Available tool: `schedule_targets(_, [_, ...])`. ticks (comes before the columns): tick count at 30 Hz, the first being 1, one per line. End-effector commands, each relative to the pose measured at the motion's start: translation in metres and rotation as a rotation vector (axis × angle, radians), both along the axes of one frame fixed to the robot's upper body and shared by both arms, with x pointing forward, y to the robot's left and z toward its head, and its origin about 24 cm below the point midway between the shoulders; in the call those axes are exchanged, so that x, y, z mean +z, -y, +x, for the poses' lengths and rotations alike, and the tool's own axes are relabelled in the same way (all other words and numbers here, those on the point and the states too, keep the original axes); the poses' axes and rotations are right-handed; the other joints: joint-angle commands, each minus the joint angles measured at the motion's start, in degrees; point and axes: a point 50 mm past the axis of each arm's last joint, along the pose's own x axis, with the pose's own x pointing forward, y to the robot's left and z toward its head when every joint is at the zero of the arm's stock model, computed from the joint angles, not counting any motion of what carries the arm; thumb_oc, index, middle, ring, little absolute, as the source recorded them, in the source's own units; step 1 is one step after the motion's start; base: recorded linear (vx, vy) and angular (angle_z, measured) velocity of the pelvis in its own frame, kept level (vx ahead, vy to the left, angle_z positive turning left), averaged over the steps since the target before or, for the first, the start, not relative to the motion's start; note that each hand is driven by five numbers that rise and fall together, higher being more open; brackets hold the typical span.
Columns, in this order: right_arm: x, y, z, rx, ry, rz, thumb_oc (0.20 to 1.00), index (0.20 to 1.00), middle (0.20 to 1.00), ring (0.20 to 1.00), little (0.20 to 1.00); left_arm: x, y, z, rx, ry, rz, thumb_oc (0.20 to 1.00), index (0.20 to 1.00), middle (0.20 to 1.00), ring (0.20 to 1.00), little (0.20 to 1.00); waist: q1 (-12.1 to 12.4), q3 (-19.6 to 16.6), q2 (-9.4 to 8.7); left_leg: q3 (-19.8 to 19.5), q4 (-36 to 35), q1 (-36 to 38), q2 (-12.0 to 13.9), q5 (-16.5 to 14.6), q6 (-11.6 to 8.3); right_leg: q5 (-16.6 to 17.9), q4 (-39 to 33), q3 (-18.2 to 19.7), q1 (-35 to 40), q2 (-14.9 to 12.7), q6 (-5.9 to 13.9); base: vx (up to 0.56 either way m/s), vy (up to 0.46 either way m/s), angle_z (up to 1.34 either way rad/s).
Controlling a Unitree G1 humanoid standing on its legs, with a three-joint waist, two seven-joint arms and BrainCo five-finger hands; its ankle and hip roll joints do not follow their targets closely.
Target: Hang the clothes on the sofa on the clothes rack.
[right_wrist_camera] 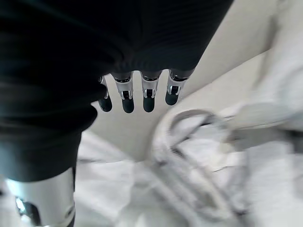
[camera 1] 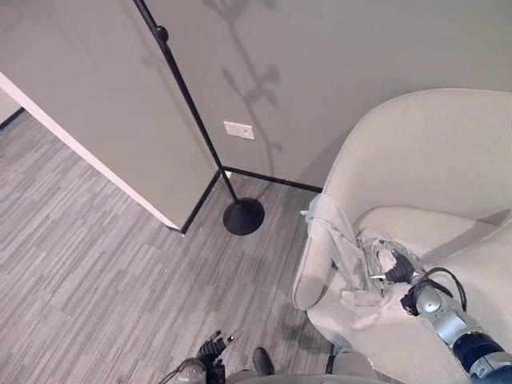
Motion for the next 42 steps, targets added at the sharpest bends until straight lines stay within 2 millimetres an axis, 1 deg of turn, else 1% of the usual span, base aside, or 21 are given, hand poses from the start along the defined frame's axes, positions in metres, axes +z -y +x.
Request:
schedule_targets(1, [0.001, -0.020, 0.014, 0.060, 0.030, 0.030, 1.000, 1.000, 1.000, 1.000, 1.000, 0.006, -0.008, 0.019, -0.040, 0.063, 0.047, 1.000, 1.000, 1.000, 1.000, 1.000, 0.61, 0.60, -1.69, -0.75, 2.51, 3.35, -1.44, -2.32, -1.87, -3.04, 6.13, 3.83, 1.67, -6.07, 5.40, -0.09, 0.053, -0.01])
schedule_targets(3, [0.003, -0.018, 0.022, 0.041, 0.040, 0.018, 1.000, 1.000, 1.000, 1.000, 1.000, 0.010, -0.006, 0.029, -0.057, 0.102, 0.048, 1.000, 1.000, 1.000, 1.000, 1.000, 1.30, 2.13, -0.95, -1.16, 2.52, 1.62, -2.04, -1.86, -1.82, -2.47, 6.24, 4.18, -0.07, -6.83, 5.54, -0.14, 0.038, -0.02])
schedule_targets(6, [0.024, -0.008, 0.049, -0.045, 0.136, 0.002, 1.000, 1.000, 1.000, 1.000, 1.000, 0.019, -0.002, 0.050, -0.117, 0.198, 0.063, 1.000, 1.000, 1.000, 1.000, 1.000, 2.74, 5.17, 1.15, -1.23, 2.66, -2.46, -2.12, -0.14, -2.51, -1.36, 5.78, 4.16, -3.23, -8.15, 5.52, -0.15, 0.006, 0.07])
schedule_targets(8, [0.029, -0.007, 0.055, -0.064, 0.153, 0.005, 1.000, 1.000, 1.000, 1.000, 1.000, 0.021, -0.001, 0.054, -0.129, 0.215, 0.067, 1.000, 1.000, 1.000, 1.000, 1.000, 3.06, 5.69, 1.50, -1.36, 2.64, -3.41, -1.93, 0.30, -2.72, -1.07, 5.51, 4.12, -3.93, -8.32, 5.47, -0.07, -0.030, 0.20])
schedule_targets(12, [0.055, -0.002, 0.082, -0.121, 0.246, -0.008, 1.000, 1.000, 1.000, 1.000, 1.000, 0.031, 0.006, 0.072, -0.205, 0.302, 0.096, 1.000, 1.000, 1.000, 1.000, 1.000, 4.91, 7.35, 3.47, -1.90, 1.59, -7.49, -1.24, 2.54, -3.70, 0.57, 3.48, 3.71, -7.01, -9.14, 5.83, -0.07, -0.055, 0.19])
schedule_targets(14, [0.072, 0.005, 0.093, -0.160, 0.298, -0.016, 1.000, 1.000, 1.000, 1.000, 1.000, 0.039, 0.010, 0.083, -0.244, 0.365, 0.100, 1.000, 1.000, 1.000, 1.000, 1.000, 6.00, 7.95, 4.36, -2.04, 1.04, -9.41, -0.78, 3.68, -4.26, 1.24, 2.36, 3.68, -8.37, -9.56, 6.14, -0.03, -0.058, 0.17])
schedule_targets(16, [0.101, 0.022, 0.105, -0.238, 0.405, -0.046, 1.000, 1.000, 1.000, 1.000, 1.000, 0.051, 0.021, 0.098, -0.339, 0.463, 0.114, 1.000, 1.000, 1.000, 1.000, 1.000, 7.31, 8.57, 5.87, -2.31, 0.75, -12.04, 0.14, 4.79, -5.17, 2.08, 1.07, 3.42, -10.06, -10.10, 6.53, -0.03, -0.050, 0.07])
schedule_targets(17, [0.101, 0.022, 0.105, -0.238, 0.405, -0.047, 1.000, 1.000, 1.000, 1.000, 1.000, 0.052, 0.022, 0.098, -0.340, 0.464, 0.114, 1.000, 1.000, 1.000, 1.000, 1.000, 7.37, 8.53, 5.90, -2.30, 0.76, -12.12, 0.16, 4.80, -5.18, 2.11, 1.07, 3.43, -10.15, -10.07, 6.52, 0.01, -0.043, 0.08])
schedule_targets(18, [0.121, 0.033, 0.110, -0.287, 0.485, -0.067, 1.000, 1.000, 1.000, 1.000, 1.000, 0.060, 0.030, 0.106, -0.410, 0.526, 0.127, 1.000, 1.000, 1.000, 1.000, 1.000, 8.00, 8.71, 6.63, -2.44, 0.71, -13.17, 0.72, 5.18, -5.61, 2.18, 0.95, 3.16, -10.88, -10.30, 6.72, 0.01, -0.050, 0.17])
schedule_targets(20, [0.128, 0.038, 0.111, -0.304, 0.524, -0.092, 1.000, 1.000, 1.000, 1.000, 1.000, 0.064, 0.033, 0.109, -0.450, 0.551, 0.146, 1.000, 1.000, 1.000, 1.000, 1.000, 8.33, 8.73, 7.03, -2.59, 0.72, -13.77, 1.03, 5.39, -5.87, 2.22, 0.95, 2.96, -11.37, -10.34, 6.78, 0.01, -0.051, 0.18])
schedule_targets(21, [0.139, 0.041, 0.110, -0.328, 0.620, -0.138, 1.000, 1.000, 1.000, 1.000, 1.000, 0.068, 0.039, 0.115, -0.515, 0.593, 0.198, 1.000, 1.000, 1.000, 1.000, 1.000, 8.51, 8.95, 7.65, -2.73, 0.72, -14.58, 1.60, 5.64, -6.34, 2.40, 0.89, 2.78, -12.19, -10.36, 6.92, 0.01, -0.034, 0.10])
schedule_targets(26, [0.143, 0.026, 0.107, -0.314, 0.752, -0.138, 1.000, 1.000, 1.000, 1.000, 1.000, 0.066, 0.039, 0.114, -0.482, 0.585, 0.240, 1.000, 1.000, 1.000, 1.000, 1.000, 7.73, 9.58, 7.45, -2.42, 0.83, -14.93, 2.71, 5.53, -6.85, 2.20, 0.89, 2.94, -12.96, -9.55, 6.52, 0.03, -0.052, 0.02])
schedule_targets(27, [0.148, 0.013, 0.102, -0.269, 0.831, -0.120, 1.000, 1.000, 1.000, 1.000, 1.000, 0.065, 0.038, 0.114, -0.463, 0.581, 0.258, 1.000, 1.000, 1.000, 1.000, 1.000, 6.71, 10.06, 6.95, -2.15, 0.92, -14.84, 3.13, 5.34, -6.98, 2.13, 0.95, 3.26, -13.31, -9.11, 6.24, 0.00, 0.000, 0.00])
schedule_targets(30, [0.144, 0.006, 0.085, -0.189, 0.877, -0.158, 1.000, 1.000, 1.000, 1.000, 1.000, 0.064, 0.038, 0.112, -0.477, 0.581, 0.292, 1.000, 1.000, 1.000, 1.000, 1.000, 5.20, 10.45, 5.80, -1.59, 1.21, -14.77, 3.83, 4.92, -7.18, 1.97, 0.95, 3.54, -13.75, -8.51, 5.93, 0.02, -0.048, -0.01])
schedule_targets(32, [0.143, 0.006, 0.083, -0.191, 0.874, -0.160, 1.000, 1.000, 1.000, 1.000, 1.000, 0.063, 0.039, 0.111, -0.480, 0.579, 0.293, 1.000, 1.000, 1.000, 1.000, 1.000, 5.34, 10.29, 5.80, -1.59, 1.26, -14.79, 3.84, 4.89, -7.18, 1.96, 0.95, 3.55, -13.75, -8.51, 5.92, 0.02, -0.041, -0.07])
schedule_targets(33, [0.143, 0.007, 0.069, -0.151, 0.944, -0.253, 1.000, 1.000, 1.000, 1.000, 1.000, 0.064, 0.036, 0.112, -0.490, 0.588, 0.338, 1.000, 1.000, 1.000, 1.000, 1.000, 3.76, 10.71, 4.74, -0.98, 1.73, -14.91, 4.47, 4.39, -7.32, 1.88, 0.95, 4.21, -14.59, -7.91, 5.66, 0.02, -0.061, -0.05])
schedule_targets(36, [0.145, 0.008, 0.058, -0.159, 1.020, -0.310, 1.000, 1.000, 1.000, 1.000, 1.000, 0.066, 0.032, 0.114, -0.461, 0.603, 0.377, 1.000, 1.000, 1.000, 1.000, 1.000, 2.19, 11.74, 4.49, 0.12, 2.24, -15.44, 4.93, 4.24, -7.55, 2.12, 1.02, 5.76, -16.44, -7.33, 5.58, 0.01, -0.043, -0.25])
schedule_targets(38, [0.148, 0.008, 0.061, -0.194, 1.047, -0.315, 1.000, 1.000, 1.000, 1.000, 1.000, 0.064, 0.033, 0.112, -0.459, 0.594, 0.382, 1.000, 1.000, 1.000, 1.000, 1.000, 1.92, 12.12, 4.67, 0.54, 2.33, -15.54, 5.15, 4.25, -7.73, 2.13, 1.08, 6.10, -16.88, -7.15, 5.50, 0.02, -0.029, -0.21])
schedule_targets(39, [0.143, 0.007, 0.067, -0.217, 1.022, -0.315, 1.000, 1.000, 1.000, 1.000, 1.000, 0.063, 0.033, 0.111, -0.462, 0.592, 0.388, 1.000, 1.000, 1.000, 1.000, 1.000, 2.13, 12.06, 4.89, 0.44, 2.34, -15.56, 5.08, 4.21, -7.81, 2.14, 1.13, 6.14, -17.06, -7.09, 5.44, 0.04, -0.073, -0.06])
schedule_targets(41, [0.124, 0.002, 0.091, -0.307, 0.846, -0.107, 1.000, 1.000, 1.000, 1.000, 1.000, 0.068, 0.034, 0.116, -0.475, 0.623, 0.380, 1.000, 1.000, 1.000, 1.000, 1.000, 3.47, 12.00, 5.58, 0.08, 2.35, -15.94, 5.04, 4.49, -7.97, 2.30, 1.20, 6.11, -17.59, -7.05, 5.21, 0.02, -0.105, 0.07])
schedule_targets(42, [0.097, 0.013, 0.101, -0.338, 0.543, 0.012, 1.000, 1.000, 1.000, 1.000, 1.000, 0.074, 0.032, 0.121, -0.504, 0.654, 0.362, 1.000, 1.000, 1.000, 1.000, 1.000, 5.58, 12.11, 6.64, -0.12, 1.97, -16.48, 4.89, 5.03, -8.33, 2.59, 1.16, 5.61, -17.97, -7.15, 5.22, -0.01, -0.103, 0.11])
